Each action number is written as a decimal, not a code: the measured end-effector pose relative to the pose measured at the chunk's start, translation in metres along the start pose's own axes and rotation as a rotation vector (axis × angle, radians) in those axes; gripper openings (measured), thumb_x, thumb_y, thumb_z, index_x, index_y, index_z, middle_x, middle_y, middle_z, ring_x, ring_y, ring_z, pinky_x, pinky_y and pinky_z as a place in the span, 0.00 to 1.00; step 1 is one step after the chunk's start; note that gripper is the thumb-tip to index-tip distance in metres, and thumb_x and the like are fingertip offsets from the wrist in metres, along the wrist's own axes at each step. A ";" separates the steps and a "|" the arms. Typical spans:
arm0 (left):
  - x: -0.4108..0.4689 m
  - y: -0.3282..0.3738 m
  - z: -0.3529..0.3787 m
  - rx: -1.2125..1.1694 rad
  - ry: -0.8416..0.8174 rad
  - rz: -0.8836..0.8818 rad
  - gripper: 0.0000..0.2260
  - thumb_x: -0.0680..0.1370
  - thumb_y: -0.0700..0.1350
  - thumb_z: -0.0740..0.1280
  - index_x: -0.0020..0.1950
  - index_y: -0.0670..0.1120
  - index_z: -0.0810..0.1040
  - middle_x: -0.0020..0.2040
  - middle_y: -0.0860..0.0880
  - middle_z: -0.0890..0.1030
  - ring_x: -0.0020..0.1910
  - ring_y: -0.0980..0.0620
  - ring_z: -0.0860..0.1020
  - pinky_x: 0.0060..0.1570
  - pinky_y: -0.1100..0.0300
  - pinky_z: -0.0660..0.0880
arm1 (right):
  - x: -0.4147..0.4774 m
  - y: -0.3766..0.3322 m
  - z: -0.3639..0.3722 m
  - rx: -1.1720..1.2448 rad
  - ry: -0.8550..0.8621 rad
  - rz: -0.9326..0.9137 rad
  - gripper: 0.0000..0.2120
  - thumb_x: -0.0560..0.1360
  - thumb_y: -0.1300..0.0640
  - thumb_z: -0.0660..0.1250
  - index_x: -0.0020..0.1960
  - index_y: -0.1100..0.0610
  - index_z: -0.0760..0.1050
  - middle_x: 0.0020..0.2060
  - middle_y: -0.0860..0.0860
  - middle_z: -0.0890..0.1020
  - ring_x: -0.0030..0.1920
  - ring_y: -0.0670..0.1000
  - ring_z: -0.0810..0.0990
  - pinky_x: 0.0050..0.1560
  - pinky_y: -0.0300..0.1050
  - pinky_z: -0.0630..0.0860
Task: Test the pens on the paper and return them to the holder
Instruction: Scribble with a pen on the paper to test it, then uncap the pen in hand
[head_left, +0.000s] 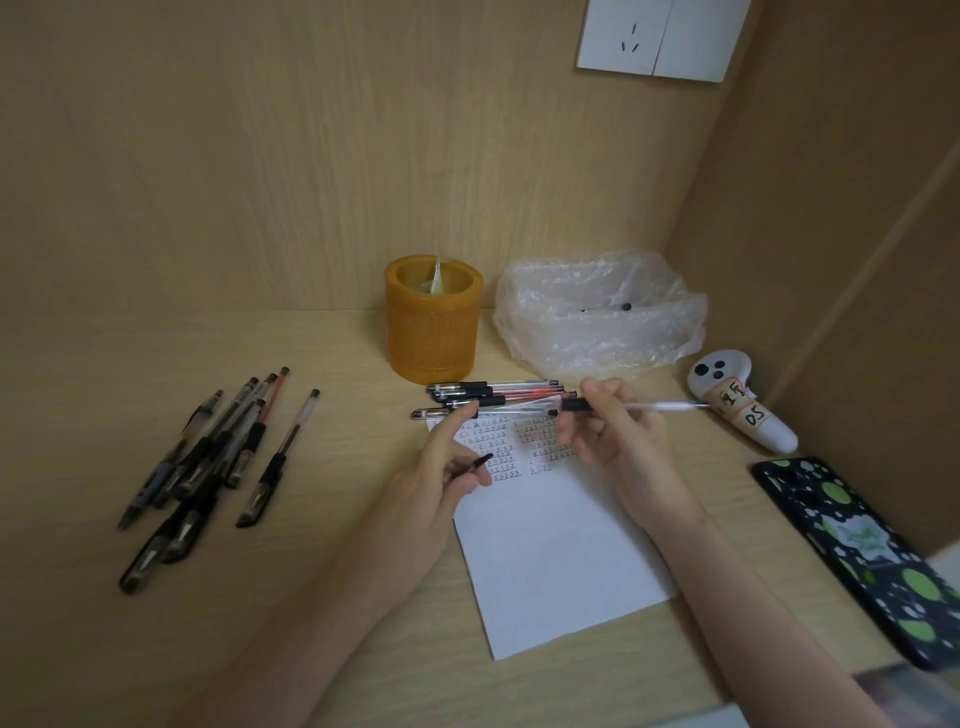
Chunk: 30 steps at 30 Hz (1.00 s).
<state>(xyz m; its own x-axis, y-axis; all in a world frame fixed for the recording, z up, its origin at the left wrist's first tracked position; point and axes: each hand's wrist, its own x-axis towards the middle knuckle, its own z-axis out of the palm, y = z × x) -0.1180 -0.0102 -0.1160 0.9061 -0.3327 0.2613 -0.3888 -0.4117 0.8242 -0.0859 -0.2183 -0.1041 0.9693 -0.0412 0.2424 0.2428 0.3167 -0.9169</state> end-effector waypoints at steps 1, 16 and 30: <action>0.000 0.000 0.000 -0.008 0.000 0.015 0.25 0.79 0.40 0.60 0.70 0.60 0.57 0.47 0.58 0.79 0.50 0.63 0.76 0.53 0.71 0.69 | -0.002 0.000 0.000 -0.041 -0.048 0.000 0.12 0.73 0.52 0.71 0.34 0.54 0.71 0.25 0.54 0.77 0.24 0.49 0.72 0.24 0.37 0.64; -0.002 0.008 0.000 -0.038 -0.036 0.031 0.27 0.77 0.44 0.66 0.64 0.69 0.57 0.46 0.58 0.81 0.48 0.65 0.77 0.48 0.77 0.66 | -0.013 -0.003 0.013 -0.211 -0.296 0.150 0.08 0.68 0.59 0.74 0.34 0.54 0.76 0.24 0.51 0.74 0.24 0.45 0.70 0.25 0.34 0.64; -0.003 0.007 -0.004 -0.038 0.163 -0.040 0.16 0.72 0.44 0.71 0.54 0.61 0.73 0.46 0.62 0.81 0.47 0.67 0.79 0.48 0.70 0.73 | -0.010 -0.001 0.008 -0.135 -0.269 0.086 0.11 0.63 0.47 0.78 0.37 0.52 0.80 0.23 0.49 0.74 0.24 0.46 0.68 0.25 0.34 0.65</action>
<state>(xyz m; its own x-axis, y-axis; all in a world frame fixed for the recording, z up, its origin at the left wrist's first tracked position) -0.1224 -0.0086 -0.1089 0.9368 -0.1733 0.3039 -0.3486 -0.3886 0.8529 -0.0964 -0.2109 -0.1033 0.9458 0.2380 0.2207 0.1808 0.1785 -0.9672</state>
